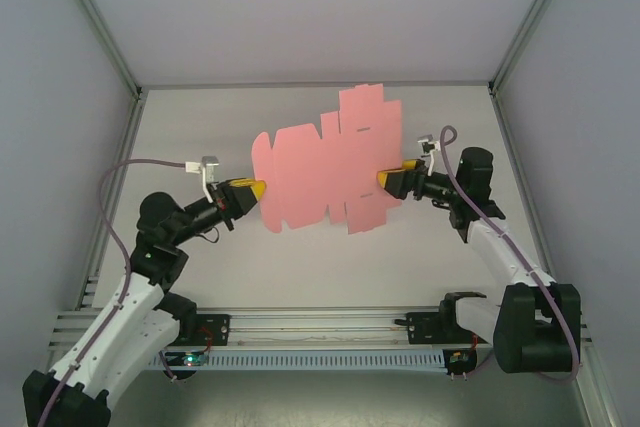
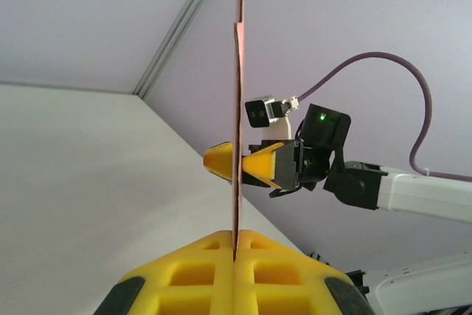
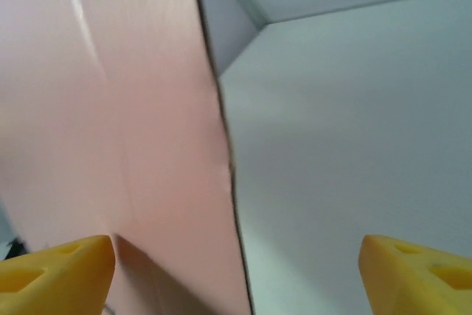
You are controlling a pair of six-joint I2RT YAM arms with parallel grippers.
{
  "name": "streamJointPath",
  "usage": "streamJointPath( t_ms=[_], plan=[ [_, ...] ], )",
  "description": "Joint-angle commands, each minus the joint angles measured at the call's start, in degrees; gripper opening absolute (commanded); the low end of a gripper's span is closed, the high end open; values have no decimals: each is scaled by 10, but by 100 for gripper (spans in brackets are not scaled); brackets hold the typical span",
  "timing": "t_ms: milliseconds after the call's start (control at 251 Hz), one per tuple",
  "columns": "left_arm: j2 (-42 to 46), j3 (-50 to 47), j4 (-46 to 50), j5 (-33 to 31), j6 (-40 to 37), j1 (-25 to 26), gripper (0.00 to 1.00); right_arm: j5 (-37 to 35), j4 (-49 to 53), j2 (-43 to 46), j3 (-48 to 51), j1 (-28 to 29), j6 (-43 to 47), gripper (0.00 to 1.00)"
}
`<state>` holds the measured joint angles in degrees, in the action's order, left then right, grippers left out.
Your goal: Assemble paper box
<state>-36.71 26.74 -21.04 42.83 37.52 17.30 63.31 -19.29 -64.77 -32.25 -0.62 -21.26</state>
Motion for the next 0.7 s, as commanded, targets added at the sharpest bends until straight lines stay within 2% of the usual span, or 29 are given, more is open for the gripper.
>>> streamJointPath(
  t_ms=[0, 88, 124, 283, 551, 698],
  plan=[
    [5, -1, -7, -12, -4, 7, 0, 105, -115, 5, 9, 0, -43, 75],
    [-7, 9, 35, -34, -11, 7, 0, 96, -68, 17, -2, -2, -20, 53],
    [-12, 10, 40, -41, -12, 7, 0, 94, -39, 20, -10, -2, 0, 47],
    [-21, 4, 52, -73, -14, 7, 0, 62, 41, 14, -38, -14, 41, 46],
    [-14, -4, 72, -99, -19, 7, 0, 89, 42, -14, -74, -21, 48, 45],
    [-6, -11, 76, -115, -13, 7, 0, 113, 43, -11, -81, -22, 52, 23]
  ],
)
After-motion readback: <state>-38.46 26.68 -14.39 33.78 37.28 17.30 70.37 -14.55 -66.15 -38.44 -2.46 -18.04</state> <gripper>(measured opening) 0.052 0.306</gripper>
